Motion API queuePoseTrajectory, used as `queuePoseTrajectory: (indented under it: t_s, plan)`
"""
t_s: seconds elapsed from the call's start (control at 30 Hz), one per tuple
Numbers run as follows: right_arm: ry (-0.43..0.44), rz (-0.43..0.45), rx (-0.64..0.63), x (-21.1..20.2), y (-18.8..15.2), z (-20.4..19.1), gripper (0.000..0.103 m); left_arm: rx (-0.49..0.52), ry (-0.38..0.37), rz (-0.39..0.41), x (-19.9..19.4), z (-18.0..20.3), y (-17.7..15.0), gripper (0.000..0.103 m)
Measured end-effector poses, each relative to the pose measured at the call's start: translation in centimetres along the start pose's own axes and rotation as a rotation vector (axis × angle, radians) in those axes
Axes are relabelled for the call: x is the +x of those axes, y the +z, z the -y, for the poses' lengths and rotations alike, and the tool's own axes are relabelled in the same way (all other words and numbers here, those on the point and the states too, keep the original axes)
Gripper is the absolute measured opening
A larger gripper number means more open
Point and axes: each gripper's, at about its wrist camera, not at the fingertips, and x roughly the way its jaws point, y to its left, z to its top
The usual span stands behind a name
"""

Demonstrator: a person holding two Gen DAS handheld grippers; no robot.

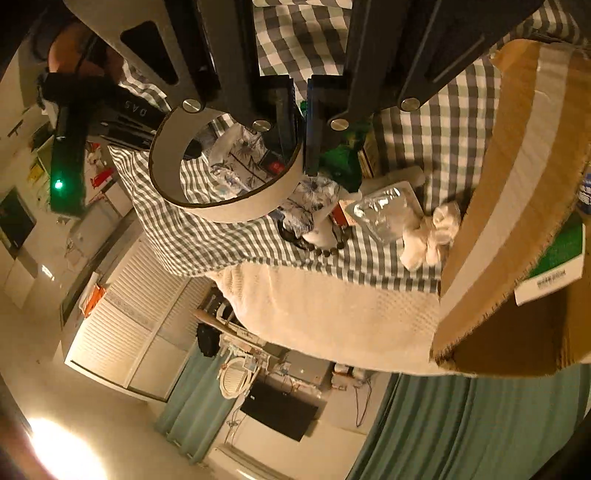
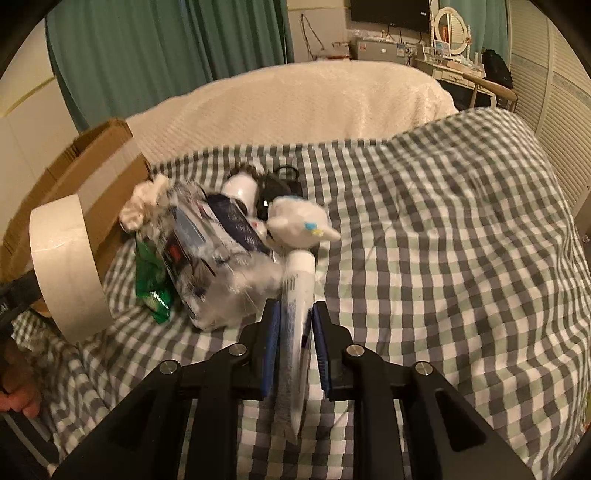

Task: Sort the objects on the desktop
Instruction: 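Lift the tape roll with the left tool while the right tool grasps the white tube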

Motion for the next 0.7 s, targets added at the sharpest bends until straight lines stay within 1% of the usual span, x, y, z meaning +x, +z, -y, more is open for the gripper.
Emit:
queuePoseTrajectory:
  t_s: [0.07,0.17,0.3,0.33,0.37,0.4,0.43,0.5,0.57,0.7]
  plan:
    - [0.0,0.028,-0.004,-0.8,0.2,-0.1,0.001,0.006,0.008,0.007,-0.2,0.2,0.2,0.003]
    - [0.008,0.042,-0.006,-1.6,0.5,-0.2,0.001,0.008,0.019,0.014,-0.6,0.3,0.3,0.003]
    - [-0.011,0.015,-0.006,-1.0,0.3,0.4,0.002,0.001,0.033,0.015,-0.9,0.0,0.3,0.003]
    - [-0.024,0.013,0.005,-0.9,0.2,0.8,0.003,-0.002,0.034,0.016,-0.9,-0.1,0.2,0.003]
    - [-0.036,0.005,0.019,-0.6,0.0,1.2,0.01,-0.003,0.037,0.016,-0.8,-0.1,0.2,0.003]
    - [-0.041,-0.015,0.036,-0.1,-0.2,1.8,0.021,-0.003,0.041,0.012,-0.6,-0.1,0.1,0.003]
    - [-0.038,-0.034,0.057,0.4,-0.4,2.3,0.025,-0.002,0.049,0.007,-0.4,-0.2,0.0,0.003]
    - [-0.015,-0.063,0.098,1.3,-0.9,3.2,0.027,-0.001,0.063,-0.009,0.1,-0.3,-0.3,0.003]
    - [-0.023,-0.092,0.101,2.1,-1.0,3.3,0.027,-0.001,0.079,-0.031,0.8,-0.6,-0.6,0.003]
    - [-0.027,-0.092,0.074,2.5,-1.0,2.6,0.025,-0.004,0.092,-0.047,1.3,-1.0,-0.8,0.003]
